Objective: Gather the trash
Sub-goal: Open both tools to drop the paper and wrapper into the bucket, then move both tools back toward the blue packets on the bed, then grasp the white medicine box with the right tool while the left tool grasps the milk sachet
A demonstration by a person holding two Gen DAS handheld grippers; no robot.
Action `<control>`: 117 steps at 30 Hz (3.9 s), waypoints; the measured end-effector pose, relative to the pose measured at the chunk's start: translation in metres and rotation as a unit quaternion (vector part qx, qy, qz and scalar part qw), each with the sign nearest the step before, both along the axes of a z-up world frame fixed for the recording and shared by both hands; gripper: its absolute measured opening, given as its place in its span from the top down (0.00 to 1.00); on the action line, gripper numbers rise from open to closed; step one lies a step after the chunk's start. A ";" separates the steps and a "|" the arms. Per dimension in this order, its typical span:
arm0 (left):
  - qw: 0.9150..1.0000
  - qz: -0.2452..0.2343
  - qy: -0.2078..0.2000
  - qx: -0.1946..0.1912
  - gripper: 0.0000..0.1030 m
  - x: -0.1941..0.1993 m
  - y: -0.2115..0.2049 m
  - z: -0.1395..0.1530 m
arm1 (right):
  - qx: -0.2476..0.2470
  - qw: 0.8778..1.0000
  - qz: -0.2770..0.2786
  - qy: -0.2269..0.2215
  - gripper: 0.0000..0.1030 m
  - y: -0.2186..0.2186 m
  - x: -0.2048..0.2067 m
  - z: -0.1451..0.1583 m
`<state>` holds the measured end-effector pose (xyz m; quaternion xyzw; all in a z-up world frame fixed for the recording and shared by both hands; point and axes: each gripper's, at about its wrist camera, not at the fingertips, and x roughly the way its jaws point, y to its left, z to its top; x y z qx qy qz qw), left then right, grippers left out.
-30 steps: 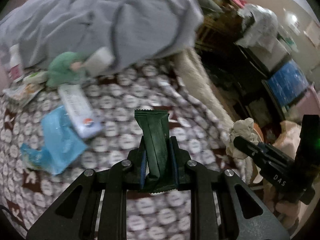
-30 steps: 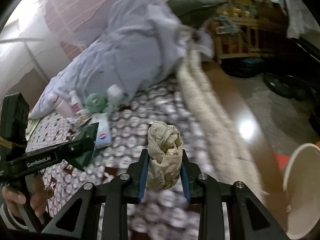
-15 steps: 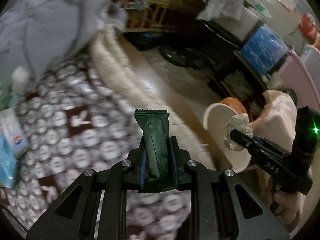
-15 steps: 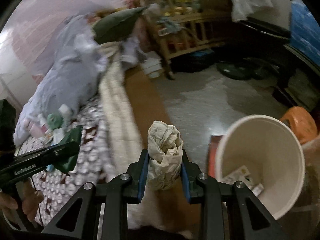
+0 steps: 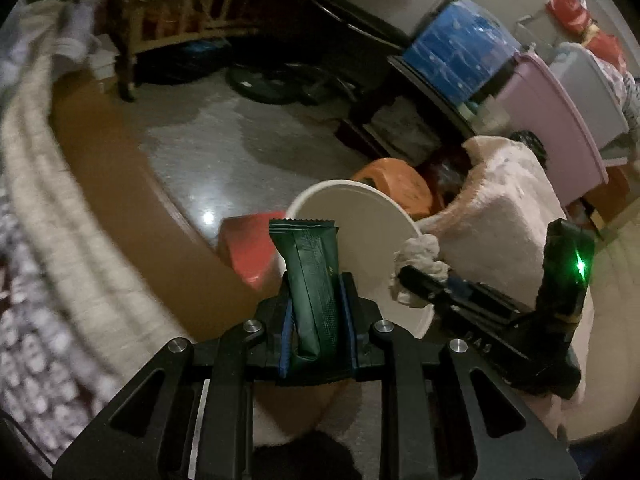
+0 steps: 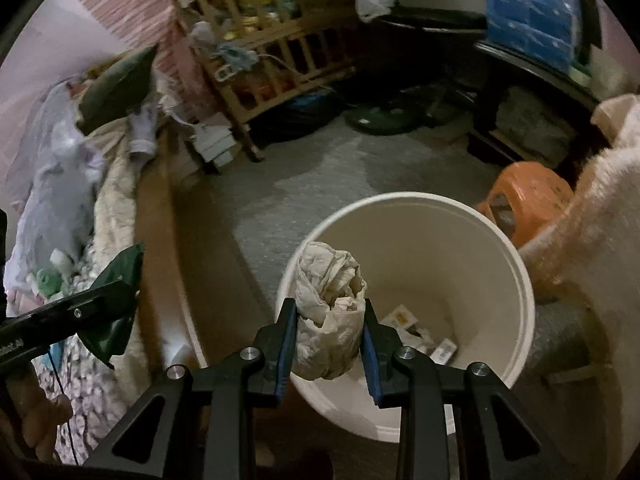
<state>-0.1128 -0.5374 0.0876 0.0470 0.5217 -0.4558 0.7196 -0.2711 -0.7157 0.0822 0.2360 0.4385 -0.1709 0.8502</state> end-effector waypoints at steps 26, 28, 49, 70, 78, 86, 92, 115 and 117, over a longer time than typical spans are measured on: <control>0.999 0.023 0.028 -0.013 0.44 0.018 0.002 -0.014 | 0.008 0.999 -0.028 0.018 0.59 -0.016 0.005 -0.021; 0.999 0.042 0.010 -0.004 0.44 0.022 0.017 -0.011 | 0.008 1.000 -0.021 0.016 0.59 -0.008 0.009 -0.020; 0.973 0.202 -0.084 0.068 0.44 0.050 0.214 0.005 | -0.010 0.989 0.145 -0.011 0.59 0.149 0.092 0.015; 0.899 0.394 -0.014 0.188 0.44 0.060 0.466 -0.041 | -0.003 0.947 0.320 -0.014 0.45 0.327 0.159 0.015; 0.879 0.441 -0.007 0.182 0.44 0.102 0.504 -0.057 | -0.004 0.945 0.327 -0.001 0.45 0.343 0.171 0.009; 0.882 0.457 0.005 0.111 0.44 0.128 0.527 -0.035 | 0.024 0.938 0.347 -0.004 0.45 0.378 0.208 0.005; 0.899 0.432 0.036 0.063 0.44 0.104 0.529 -0.023 | 0.052 0.917 0.397 -0.007 0.45 0.434 0.257 -0.009; 0.909 0.394 -0.023 0.136 0.76 0.106 0.462 -0.046 | -0.022 0.921 0.390 -0.008 0.55 0.394 0.207 -0.004; 0.909 0.389 -0.038 0.141 0.76 0.098 0.458 -0.040 | -0.032 0.921 0.388 -0.001 0.55 0.390 0.195 -0.006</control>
